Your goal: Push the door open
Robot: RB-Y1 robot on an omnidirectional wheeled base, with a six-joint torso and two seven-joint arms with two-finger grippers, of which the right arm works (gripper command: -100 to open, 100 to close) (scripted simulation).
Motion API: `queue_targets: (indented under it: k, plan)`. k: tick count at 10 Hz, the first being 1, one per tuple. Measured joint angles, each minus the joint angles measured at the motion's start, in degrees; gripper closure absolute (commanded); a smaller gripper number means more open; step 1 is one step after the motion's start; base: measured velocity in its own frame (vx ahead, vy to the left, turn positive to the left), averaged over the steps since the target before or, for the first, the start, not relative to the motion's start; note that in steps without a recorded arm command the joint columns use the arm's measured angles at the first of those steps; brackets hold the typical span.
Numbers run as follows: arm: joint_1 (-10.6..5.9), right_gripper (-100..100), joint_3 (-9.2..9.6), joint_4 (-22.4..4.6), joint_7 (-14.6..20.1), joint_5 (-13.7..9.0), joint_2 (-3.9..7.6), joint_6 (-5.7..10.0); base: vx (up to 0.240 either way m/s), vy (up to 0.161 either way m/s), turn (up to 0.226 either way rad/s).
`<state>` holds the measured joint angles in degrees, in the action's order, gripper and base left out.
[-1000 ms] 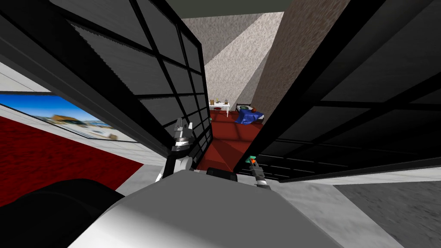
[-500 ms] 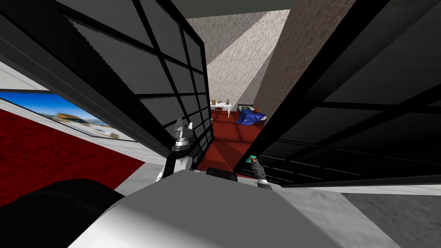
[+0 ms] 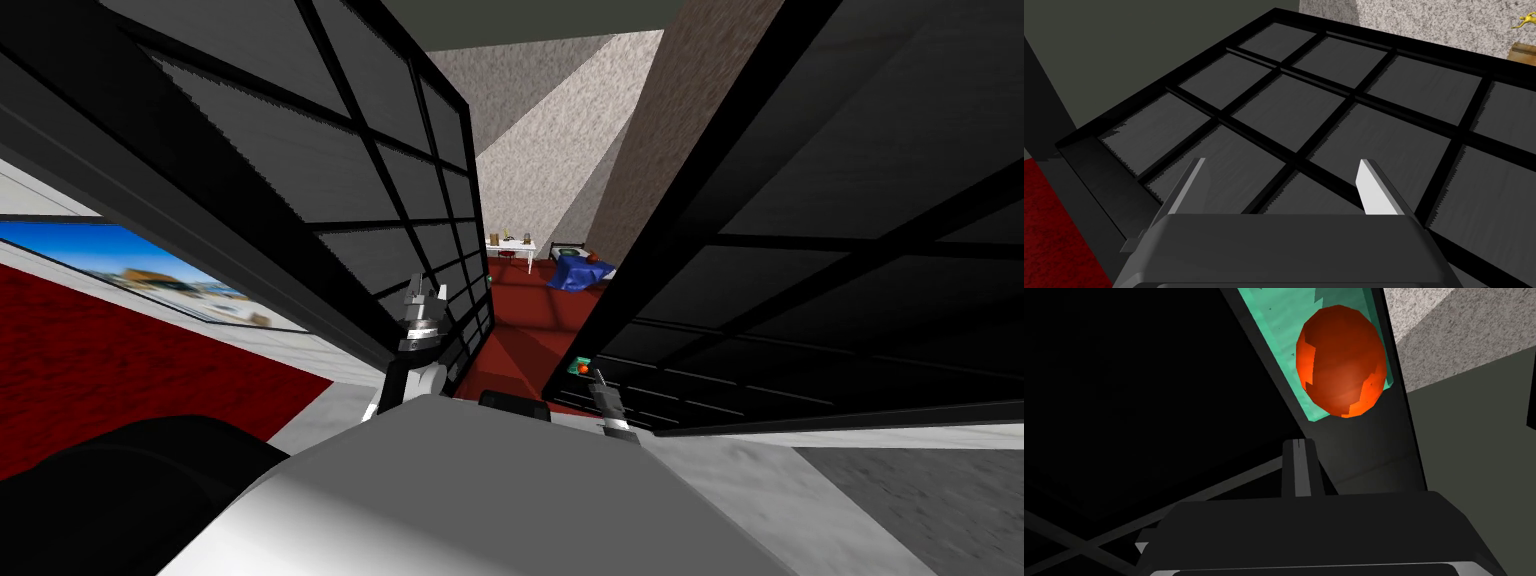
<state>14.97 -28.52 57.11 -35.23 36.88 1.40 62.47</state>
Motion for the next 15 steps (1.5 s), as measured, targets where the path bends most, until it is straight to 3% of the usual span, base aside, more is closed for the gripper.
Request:
queue_targets:
  k: [3,5,6,12,13,15]
  plan:
    - [1.19,-100,-1.56,-0.4,-4.4,2.0,0.41,1.35,-0.043,0.050,-0.058]
    - [2.75,-100,-2.65,0.2,-7.4,3.7,0.03,2.33,-0.042,0.047,-0.063]
    - [3.82,-100,-3.11,1.3,-8.7,4.7,-0.38,2.45,-0.056,0.050,-0.064]
    - [6.28,-100,-6.16,0.9,-17.0,8.8,-3.06,4.77,-0.035,0.034,-0.043]
    - [6.31,-100,-6.20,0.9,-17.3,8.9,-3.12,4.82,0.108,0.016,0.023]
    - [5.67,-100,-6.18,0.6,-17.6,8.7,-1.10,4.33,0.174,-0.009,0.025]
